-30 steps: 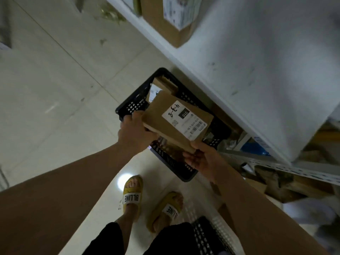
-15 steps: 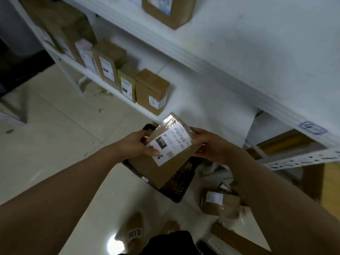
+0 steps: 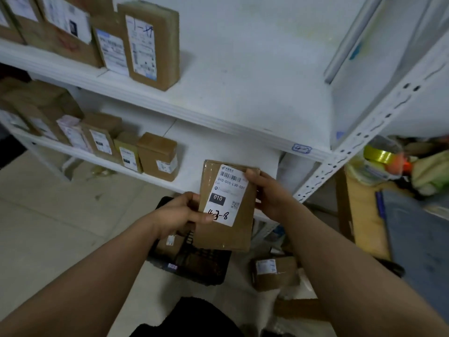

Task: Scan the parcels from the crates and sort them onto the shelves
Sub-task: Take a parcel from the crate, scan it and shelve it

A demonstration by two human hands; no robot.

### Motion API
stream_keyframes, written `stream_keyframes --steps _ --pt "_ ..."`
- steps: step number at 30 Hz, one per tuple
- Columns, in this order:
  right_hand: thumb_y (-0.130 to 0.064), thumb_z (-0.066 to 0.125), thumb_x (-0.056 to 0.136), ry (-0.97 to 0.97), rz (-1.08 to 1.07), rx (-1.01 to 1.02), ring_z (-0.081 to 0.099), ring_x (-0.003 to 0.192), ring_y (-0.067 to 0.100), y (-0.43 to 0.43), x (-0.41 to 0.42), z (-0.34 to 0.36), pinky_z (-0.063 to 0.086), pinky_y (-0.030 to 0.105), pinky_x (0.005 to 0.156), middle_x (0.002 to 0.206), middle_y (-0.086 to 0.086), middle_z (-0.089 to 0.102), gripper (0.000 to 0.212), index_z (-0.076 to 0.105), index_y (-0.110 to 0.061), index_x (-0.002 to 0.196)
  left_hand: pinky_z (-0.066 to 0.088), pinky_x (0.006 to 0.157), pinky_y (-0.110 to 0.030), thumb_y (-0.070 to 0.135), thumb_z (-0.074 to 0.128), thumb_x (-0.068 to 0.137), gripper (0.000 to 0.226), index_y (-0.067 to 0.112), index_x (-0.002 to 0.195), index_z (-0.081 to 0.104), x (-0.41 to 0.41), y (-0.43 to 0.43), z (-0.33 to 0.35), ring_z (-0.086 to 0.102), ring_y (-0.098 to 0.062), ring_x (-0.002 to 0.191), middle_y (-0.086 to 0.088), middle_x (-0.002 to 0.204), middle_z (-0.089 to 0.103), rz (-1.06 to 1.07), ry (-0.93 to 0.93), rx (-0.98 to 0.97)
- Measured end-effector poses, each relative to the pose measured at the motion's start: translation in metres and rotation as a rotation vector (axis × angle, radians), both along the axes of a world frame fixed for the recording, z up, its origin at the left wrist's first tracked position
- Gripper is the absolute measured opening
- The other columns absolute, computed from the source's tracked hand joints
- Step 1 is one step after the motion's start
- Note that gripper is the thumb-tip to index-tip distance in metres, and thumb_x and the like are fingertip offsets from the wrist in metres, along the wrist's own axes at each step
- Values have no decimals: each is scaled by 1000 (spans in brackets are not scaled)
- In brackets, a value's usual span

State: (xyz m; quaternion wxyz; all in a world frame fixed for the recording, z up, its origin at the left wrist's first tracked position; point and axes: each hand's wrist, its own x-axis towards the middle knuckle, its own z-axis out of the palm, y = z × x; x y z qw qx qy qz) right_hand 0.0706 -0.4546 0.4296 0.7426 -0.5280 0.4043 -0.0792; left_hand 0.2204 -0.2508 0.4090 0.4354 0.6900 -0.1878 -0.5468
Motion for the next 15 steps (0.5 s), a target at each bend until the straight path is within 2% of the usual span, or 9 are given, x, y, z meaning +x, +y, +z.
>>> stream_keyframes --steps 2,5,9,12,14,15 --pt "-38 72 88 -2 -18 -15 63 115 32 -13 -26 2 53 44 93 122 9 70 47 61 -20 130 54 99 -51 21 95 63 72 20 124 57 -20 -18 3 71 -27 109 -2 112 76 -4 33 -16" --pt "-38 74 85 -8 -46 -33 64 115 30 -33 -71 6 51 40 88 120 8 72 47 63 -21 128 54 100 -51 11 91 69 69 19 126 54 -60 -54 6 71 -27 108 -4 111 76 0 16 -39" --pt "-33 76 87 27 -174 -67 69 108 28 -65 -138 -2 55 50 94 111 4 76 38 67 -21 122 57 96 -47 11 91 70 68 20 125 53 -120 -97 4 72 -25 105 -3 111 76 -43 -24 -11" --pt "-25 70 93 272 -412 -326 70 94 22 -95 -195 -16 61 39 79 103 4 73 30 66 -19 122 61 81 -37 9 90 71 66 16 123 50 -164 -127 -4 71 -23 100 -5 114 71 -29 -69 2" --pt "-20 64 94 428 -500 -453 67 89 22 -114 -236 -27 60 38 74 100 4 69 26 64 -19 121 57 66 -28 5 87 74 63 13 123 48 -193 -143 -10 69 -20 96 -6 114 69 8 -69 0" --pt "-18 62 94 485 -509 -482 66 88 22 -124 -257 -33 60 38 74 100 3 67 27 62 -19 121 56 64 -26 4 86 75 63 12 124 47 -206 -151 -14 68 -19 95 -7 115 68 24 -67 0"
